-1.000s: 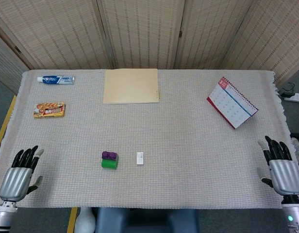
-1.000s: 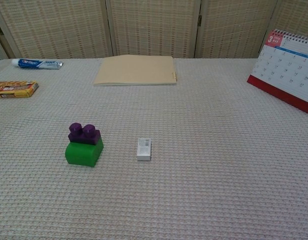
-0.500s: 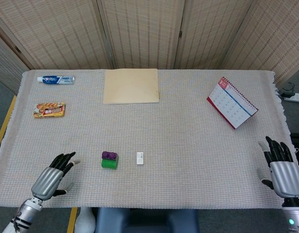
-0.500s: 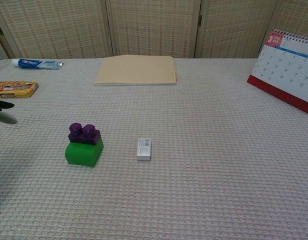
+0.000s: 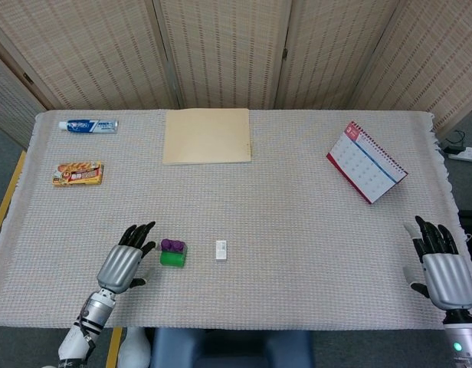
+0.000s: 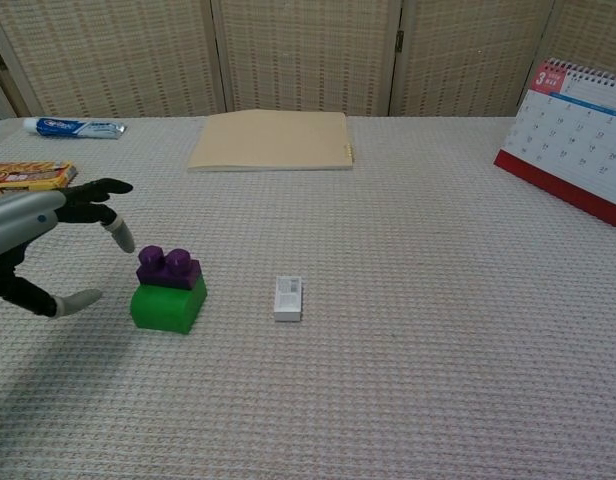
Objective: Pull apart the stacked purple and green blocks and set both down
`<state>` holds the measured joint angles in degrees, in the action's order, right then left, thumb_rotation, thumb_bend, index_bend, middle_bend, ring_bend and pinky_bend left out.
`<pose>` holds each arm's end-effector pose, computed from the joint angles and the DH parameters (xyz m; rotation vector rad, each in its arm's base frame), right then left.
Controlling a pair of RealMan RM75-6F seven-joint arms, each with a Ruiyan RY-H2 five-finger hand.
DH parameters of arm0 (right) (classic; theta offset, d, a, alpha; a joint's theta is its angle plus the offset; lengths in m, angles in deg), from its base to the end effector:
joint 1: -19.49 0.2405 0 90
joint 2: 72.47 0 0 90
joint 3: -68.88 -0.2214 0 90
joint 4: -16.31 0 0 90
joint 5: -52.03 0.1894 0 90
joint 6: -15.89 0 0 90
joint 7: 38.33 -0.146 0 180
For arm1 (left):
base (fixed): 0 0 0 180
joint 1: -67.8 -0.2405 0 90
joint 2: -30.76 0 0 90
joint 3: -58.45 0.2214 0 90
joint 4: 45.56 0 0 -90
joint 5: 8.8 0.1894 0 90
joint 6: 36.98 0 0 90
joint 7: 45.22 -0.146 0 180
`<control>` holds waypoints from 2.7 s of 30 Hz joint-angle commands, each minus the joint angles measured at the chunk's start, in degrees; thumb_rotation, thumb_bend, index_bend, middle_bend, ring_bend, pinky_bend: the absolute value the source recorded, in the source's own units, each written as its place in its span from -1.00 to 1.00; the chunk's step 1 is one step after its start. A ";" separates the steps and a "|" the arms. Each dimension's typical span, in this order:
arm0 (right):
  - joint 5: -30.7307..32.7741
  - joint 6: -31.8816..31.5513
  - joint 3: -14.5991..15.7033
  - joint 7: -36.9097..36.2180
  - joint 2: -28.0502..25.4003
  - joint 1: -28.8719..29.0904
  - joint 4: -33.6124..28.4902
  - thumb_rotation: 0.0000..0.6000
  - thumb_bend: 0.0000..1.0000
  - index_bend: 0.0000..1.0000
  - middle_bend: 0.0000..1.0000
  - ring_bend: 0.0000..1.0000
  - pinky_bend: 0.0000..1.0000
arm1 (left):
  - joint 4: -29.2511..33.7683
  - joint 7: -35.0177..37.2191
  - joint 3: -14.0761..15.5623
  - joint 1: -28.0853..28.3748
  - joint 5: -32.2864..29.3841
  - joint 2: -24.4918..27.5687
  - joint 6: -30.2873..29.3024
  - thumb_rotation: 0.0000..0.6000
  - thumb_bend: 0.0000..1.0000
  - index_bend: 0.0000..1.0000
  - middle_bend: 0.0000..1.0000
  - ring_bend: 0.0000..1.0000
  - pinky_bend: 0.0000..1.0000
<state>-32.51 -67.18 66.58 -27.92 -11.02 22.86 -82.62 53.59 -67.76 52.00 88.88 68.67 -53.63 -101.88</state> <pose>-0.2647 -0.1683 0.1612 1.4250 -0.8770 0.7649 -0.1600 0.2296 0.0255 -1.7541 -1.0380 -0.9625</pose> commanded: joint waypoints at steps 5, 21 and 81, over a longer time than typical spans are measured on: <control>0.30 0.56 0.05 -1.19 -0.72 0.10 -0.28 1.00 -0.18 -1.00 -1.00 -1.00 -1.00 | -1.66 -4.36 -3.41 4.22 -6.78 -5.37 2.21 1.00 -0.23 -0.32 -1.00 -1.00 -1.00; 0.98 0.68 -0.36 -2.62 -1.25 0.22 0.01 1.00 -0.18 -1.00 -1.00 -1.00 -1.00 | -7.70 -5.75 -4.67 9.01 -14.04 -9.29 4.19 1.00 -0.23 -0.27 -1.00 -1.00 -1.00; -4.69 15.23 -2.91 -57.69 43.17 19.45 18.60 1.00 -0.28 -1.00 -1.00 -1.00 -1.00 | 19.99 0.84 -5.93 6.03 -16.03 -8.53 -11.80 1.00 0.02 0.49 -0.54 -0.97 -1.00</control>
<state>-37.86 -52.13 64.01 -85.43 31.01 41.73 -64.55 73.66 -66.61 45.94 94.83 52.52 -61.88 -113.41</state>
